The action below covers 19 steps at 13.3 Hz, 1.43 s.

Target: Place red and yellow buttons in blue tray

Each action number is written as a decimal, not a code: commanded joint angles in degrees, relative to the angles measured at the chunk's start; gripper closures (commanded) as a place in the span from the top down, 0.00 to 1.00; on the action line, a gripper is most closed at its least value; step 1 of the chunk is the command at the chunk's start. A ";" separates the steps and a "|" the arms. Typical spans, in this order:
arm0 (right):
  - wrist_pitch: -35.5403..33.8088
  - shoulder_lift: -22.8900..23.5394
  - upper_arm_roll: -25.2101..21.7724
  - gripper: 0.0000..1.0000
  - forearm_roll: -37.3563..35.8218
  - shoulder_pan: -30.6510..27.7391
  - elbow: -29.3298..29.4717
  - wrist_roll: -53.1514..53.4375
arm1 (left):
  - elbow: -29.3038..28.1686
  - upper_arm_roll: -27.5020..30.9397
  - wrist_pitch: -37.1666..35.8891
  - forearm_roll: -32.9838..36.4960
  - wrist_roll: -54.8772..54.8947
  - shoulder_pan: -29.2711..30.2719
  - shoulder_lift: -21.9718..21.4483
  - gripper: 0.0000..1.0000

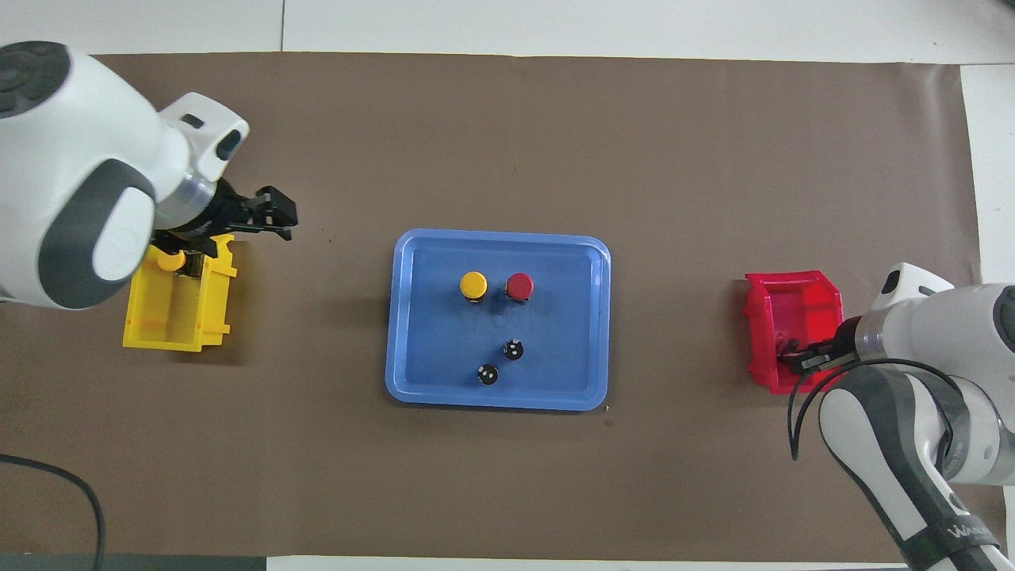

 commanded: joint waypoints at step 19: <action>-19.92 16.54 1.55 0.29 3.20 16.43 40.79 37.83 | -14.45 -1.29 21.71 -1.45 3.34 12.16 2.29 0.75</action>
